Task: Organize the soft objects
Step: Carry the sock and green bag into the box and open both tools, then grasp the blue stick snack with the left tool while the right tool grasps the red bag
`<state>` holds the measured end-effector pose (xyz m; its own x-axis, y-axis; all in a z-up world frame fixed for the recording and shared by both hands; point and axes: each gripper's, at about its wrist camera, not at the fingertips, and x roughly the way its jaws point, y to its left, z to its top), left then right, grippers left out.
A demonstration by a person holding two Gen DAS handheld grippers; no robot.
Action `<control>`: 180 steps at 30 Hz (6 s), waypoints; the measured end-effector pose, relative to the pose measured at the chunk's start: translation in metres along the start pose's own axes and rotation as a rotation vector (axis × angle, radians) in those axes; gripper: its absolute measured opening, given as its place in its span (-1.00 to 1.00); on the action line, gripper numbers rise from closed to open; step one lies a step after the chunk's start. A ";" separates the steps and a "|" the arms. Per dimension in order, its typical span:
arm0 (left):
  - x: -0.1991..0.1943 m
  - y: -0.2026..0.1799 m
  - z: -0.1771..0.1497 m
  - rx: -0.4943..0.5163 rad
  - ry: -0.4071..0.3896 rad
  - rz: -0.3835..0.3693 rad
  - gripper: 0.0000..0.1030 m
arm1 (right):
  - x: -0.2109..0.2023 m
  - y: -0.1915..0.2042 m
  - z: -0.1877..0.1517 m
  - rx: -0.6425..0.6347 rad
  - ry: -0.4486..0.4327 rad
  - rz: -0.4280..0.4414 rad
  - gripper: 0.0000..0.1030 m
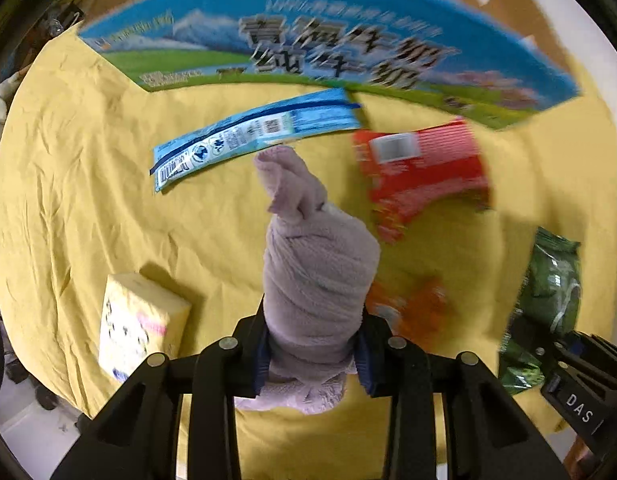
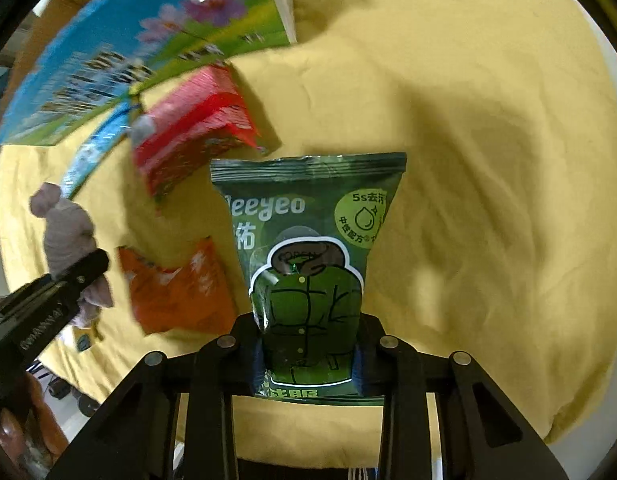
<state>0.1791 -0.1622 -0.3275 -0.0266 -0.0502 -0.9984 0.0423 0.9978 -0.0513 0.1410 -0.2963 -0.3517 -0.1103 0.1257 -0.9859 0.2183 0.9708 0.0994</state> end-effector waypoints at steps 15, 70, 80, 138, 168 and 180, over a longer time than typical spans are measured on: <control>-0.154 0.007 0.083 -0.021 -0.133 -0.233 -0.40 | -0.160 0.050 0.032 -0.102 -0.245 0.187 -0.35; -0.065 0.067 0.269 0.096 -0.117 -0.041 0.65 | -0.111 0.127 0.217 -0.071 -0.251 -0.052 1.00; -0.117 0.078 0.199 0.079 -0.290 0.023 0.65 | -0.160 0.137 0.148 -0.073 -0.355 -0.080 1.00; 0.069 0.041 0.110 0.578 0.014 0.160 0.07 | 0.007 0.068 0.069 0.239 0.006 0.140 0.23; 0.073 0.025 0.104 0.189 0.112 0.026 -0.52 | 0.010 0.055 0.053 0.145 0.048 0.016 0.01; 0.080 0.026 0.062 0.172 0.113 0.075 -0.50 | 0.015 0.061 0.022 0.001 0.093 -0.060 0.08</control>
<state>0.2398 -0.1429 -0.4103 -0.1278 0.0388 -0.9910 0.2179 0.9759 0.0101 0.1736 -0.2394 -0.3637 -0.2128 0.0858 -0.9733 0.2100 0.9769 0.0402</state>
